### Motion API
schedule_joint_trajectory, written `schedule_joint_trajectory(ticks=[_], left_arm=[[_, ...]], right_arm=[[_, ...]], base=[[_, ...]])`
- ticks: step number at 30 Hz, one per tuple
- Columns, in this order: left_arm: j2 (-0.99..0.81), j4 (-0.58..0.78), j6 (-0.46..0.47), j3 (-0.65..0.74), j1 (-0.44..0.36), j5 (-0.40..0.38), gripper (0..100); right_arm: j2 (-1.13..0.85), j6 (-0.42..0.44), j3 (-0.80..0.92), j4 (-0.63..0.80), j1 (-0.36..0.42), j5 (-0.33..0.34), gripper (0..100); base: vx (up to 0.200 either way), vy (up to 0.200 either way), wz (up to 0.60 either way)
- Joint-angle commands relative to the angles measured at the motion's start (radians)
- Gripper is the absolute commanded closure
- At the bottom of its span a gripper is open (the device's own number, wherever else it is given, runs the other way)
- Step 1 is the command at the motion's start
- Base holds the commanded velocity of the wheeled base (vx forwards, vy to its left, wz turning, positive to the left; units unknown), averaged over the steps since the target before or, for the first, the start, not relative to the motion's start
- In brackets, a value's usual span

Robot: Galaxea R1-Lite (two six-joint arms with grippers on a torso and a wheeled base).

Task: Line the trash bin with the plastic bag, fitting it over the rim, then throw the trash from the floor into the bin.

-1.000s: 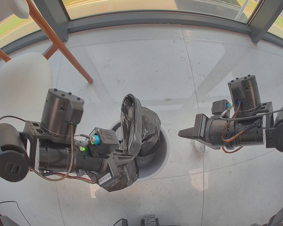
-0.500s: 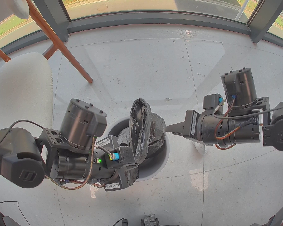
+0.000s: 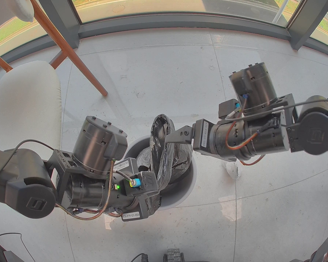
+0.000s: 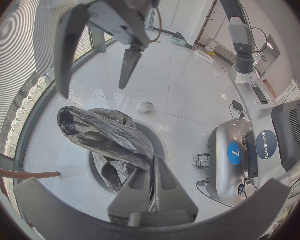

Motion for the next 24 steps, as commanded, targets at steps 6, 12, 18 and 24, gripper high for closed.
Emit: schedule_joint_trajectory(ticks=[6,12,18,24], left_arm=[[0.009,-0.003,0.005,0.002,-0.001,0.007,100],[0.009,-0.005,0.005,-0.001,-0.001,0.008,100],[0.009,-0.005,0.005,-0.002,-0.001,0.011,100],[0.031,-0.008,0.005,-0.028,0.004,0.028,100]], right_arm=[[0.191,-0.012,-0.17,0.044,-0.004,-0.061,0],[0.239,-0.018,-0.272,0.145,-0.027,-0.061,0],[0.231,-0.074,-0.281,0.21,-0.044,-0.061,0],[0.2,-0.094,-0.296,0.312,-0.047,-0.061,0]], base=[[0.0,0.0,0.0],[0.0,0.0,0.0],[0.0,0.0,0.0],[0.0,0.0,0.0]])
